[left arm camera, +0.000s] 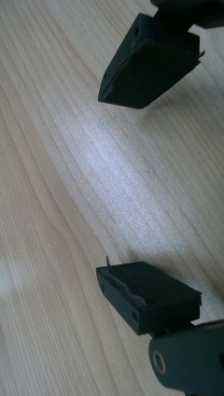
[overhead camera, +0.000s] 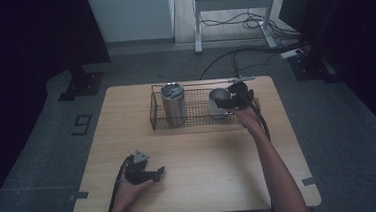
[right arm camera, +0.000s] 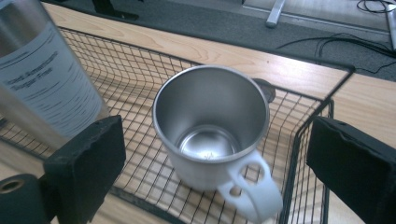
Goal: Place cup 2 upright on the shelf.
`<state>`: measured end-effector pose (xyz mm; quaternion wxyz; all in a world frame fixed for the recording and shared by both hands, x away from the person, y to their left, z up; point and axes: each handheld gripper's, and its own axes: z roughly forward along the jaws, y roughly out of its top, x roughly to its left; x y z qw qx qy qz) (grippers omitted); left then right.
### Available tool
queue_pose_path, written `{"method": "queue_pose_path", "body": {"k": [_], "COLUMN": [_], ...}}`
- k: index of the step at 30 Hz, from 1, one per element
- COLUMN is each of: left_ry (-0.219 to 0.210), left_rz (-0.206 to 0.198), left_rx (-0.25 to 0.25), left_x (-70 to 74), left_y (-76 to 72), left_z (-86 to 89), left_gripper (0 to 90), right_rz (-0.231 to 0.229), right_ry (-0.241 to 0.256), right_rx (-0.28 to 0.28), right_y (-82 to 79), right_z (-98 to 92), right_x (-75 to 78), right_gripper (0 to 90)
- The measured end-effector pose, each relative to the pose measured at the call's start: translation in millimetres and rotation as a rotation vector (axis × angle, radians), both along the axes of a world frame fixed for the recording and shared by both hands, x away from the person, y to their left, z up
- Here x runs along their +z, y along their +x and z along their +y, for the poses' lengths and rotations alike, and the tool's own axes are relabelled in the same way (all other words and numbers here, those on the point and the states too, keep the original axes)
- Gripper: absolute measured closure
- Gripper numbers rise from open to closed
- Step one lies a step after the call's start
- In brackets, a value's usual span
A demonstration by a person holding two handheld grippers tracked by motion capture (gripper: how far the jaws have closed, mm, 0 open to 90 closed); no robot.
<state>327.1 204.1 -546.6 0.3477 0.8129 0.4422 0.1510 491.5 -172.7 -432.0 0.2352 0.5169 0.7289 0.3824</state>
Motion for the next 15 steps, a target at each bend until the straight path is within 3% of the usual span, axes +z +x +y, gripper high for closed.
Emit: {"method": "queue_pose_path", "body": {"k": [6, 15], "left_ry": [0.002, 0.004], "left_rz": [0.001, 0.001], "left_rx": [0.001, 0.005], "left_x": [0.1, 0.1], "left_y": [0.1, 0.4], "left_z": [-0.1, -0.7], "left_gripper": [14.8, 14.9], "right_rz": [-0.026, -0.044], "right_ry": [0.037, 0.052], "right_rx": [0.013, 0.040], "right_y": [-25.8, -60.5], "right_z": [-12.6, -26.2], "right_x": [-6.1, -20.5], "right_gripper": [7.3, 9.7]}}
